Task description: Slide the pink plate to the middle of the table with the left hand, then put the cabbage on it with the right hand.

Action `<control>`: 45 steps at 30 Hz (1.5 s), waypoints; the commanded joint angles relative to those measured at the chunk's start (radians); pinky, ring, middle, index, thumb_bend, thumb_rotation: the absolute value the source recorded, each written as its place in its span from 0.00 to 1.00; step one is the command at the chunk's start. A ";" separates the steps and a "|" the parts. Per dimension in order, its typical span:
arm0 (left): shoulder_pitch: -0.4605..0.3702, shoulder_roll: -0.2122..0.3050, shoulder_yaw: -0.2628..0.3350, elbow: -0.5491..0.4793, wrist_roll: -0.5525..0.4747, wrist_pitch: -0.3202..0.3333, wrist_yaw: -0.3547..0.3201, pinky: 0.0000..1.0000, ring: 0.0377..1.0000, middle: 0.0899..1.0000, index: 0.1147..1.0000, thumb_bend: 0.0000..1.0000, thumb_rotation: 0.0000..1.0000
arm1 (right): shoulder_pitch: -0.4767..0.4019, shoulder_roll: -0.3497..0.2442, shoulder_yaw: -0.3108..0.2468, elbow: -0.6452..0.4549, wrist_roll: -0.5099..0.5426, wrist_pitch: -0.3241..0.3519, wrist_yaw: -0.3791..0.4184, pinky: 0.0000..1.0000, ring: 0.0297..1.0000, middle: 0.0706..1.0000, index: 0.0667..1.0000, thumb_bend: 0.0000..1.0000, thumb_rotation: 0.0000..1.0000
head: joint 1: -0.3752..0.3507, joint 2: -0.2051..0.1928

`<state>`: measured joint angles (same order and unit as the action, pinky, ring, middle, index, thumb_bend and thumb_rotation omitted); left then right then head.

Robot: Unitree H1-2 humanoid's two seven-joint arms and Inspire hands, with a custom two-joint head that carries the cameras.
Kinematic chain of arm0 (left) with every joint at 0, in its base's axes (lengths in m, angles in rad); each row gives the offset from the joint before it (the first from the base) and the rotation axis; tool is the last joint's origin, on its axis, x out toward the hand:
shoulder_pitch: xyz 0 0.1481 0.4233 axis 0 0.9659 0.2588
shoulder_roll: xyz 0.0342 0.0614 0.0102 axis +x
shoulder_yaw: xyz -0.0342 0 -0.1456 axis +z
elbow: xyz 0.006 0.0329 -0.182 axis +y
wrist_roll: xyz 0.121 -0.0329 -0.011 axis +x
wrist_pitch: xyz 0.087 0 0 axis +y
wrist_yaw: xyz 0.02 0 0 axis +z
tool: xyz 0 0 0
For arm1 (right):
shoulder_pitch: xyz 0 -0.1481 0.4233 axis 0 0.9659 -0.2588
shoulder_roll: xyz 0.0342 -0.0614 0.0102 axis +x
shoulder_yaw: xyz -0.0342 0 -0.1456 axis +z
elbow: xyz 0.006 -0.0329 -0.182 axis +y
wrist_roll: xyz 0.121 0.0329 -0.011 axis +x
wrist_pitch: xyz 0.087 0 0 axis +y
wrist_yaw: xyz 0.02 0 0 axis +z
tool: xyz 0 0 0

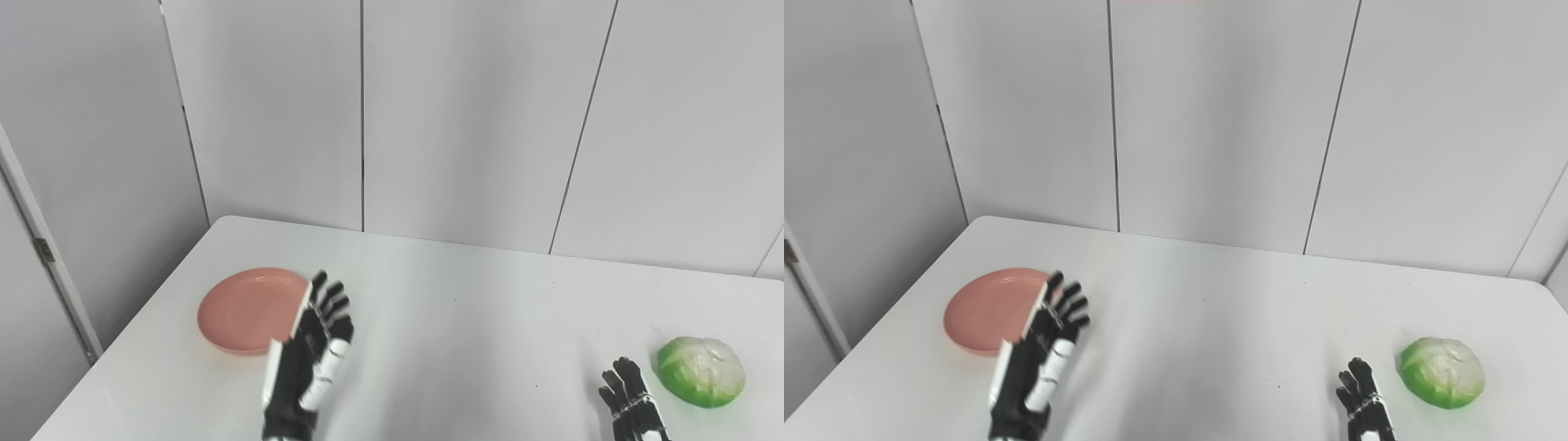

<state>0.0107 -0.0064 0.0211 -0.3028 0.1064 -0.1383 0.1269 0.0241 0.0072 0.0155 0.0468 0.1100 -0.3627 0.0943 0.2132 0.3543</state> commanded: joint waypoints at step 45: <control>-0.599 0.482 0.400 1.098 -0.384 -0.100 -0.111 0.89 0.89 0.89 0.89 0.84 0.82 | -0.024 0.008 -0.005 0.117 -0.034 0.039 -0.037 0.84 0.88 0.91 0.87 0.60 0.90 | -0.034 0.027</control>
<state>-0.5319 0.4356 0.4225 0.8048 -0.2856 -0.1810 0.0197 0.0241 0.0147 0.0160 0.0524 0.0762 -0.3794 0.0652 0.1795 0.3804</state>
